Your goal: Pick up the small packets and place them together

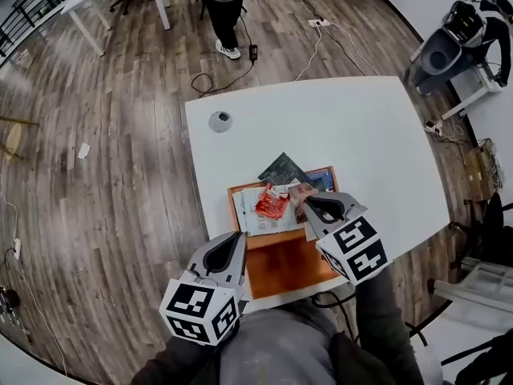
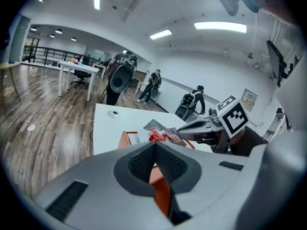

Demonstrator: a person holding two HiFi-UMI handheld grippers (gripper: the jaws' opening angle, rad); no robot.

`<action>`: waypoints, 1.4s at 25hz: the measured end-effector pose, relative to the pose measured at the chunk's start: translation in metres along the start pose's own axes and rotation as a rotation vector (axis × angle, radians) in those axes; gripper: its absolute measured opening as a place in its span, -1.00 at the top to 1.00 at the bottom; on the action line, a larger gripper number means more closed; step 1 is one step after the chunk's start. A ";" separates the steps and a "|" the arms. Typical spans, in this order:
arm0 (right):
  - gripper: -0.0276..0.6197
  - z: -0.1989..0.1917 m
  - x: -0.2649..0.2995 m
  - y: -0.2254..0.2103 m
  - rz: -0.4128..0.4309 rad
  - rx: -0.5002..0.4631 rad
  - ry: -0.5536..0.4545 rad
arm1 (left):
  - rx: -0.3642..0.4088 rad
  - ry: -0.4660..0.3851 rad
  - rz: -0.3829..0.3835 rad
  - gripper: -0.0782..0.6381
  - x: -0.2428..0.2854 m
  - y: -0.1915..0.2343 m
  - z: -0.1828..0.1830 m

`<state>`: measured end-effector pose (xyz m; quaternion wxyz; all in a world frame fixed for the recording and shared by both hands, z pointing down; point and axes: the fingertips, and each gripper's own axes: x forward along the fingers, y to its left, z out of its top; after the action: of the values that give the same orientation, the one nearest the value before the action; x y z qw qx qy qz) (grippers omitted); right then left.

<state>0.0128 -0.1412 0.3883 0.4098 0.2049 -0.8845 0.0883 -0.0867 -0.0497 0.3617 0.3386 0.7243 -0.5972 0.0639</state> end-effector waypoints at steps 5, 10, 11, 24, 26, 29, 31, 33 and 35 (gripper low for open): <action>0.75 0.000 -0.001 0.004 0.010 0.005 0.002 | -0.005 -0.002 0.000 0.79 -0.002 0.001 0.001; 0.71 0.009 -0.022 -0.003 -0.049 0.034 -0.068 | 0.009 -0.021 -0.002 0.79 -0.011 0.003 0.005; 0.71 0.010 -0.028 -0.006 -0.075 0.041 -0.085 | 0.015 -0.026 -0.005 0.79 -0.014 0.003 0.006; 0.71 0.002 -0.090 0.056 -0.137 0.277 -0.468 | 0.150 -0.027 -0.124 0.79 -0.044 -0.036 -0.011; 0.71 0.001 -0.084 0.080 -0.107 0.312 -0.532 | 0.178 -0.035 -0.158 0.79 -0.044 -0.040 -0.015; 0.71 0.008 -0.079 0.104 -0.083 0.309 -0.577 | 0.219 -0.049 -0.218 0.79 -0.039 -0.050 -0.017; 0.71 0.010 -0.083 0.109 -0.097 0.297 -0.581 | 0.237 -0.060 -0.238 0.79 -0.039 -0.062 -0.020; 0.71 0.012 -0.090 0.104 -0.135 0.305 -0.594 | 0.250 -0.072 -0.250 0.79 -0.039 -0.077 -0.024; 0.71 0.010 -0.100 0.097 -0.167 0.314 -0.611 | 0.260 -0.083 -0.258 0.79 -0.039 -0.093 -0.028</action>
<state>0.0218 -0.0285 0.3063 0.0955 0.3538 -0.9221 0.1241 -0.0044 0.0040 0.3250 0.2223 0.8347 -0.4994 0.0665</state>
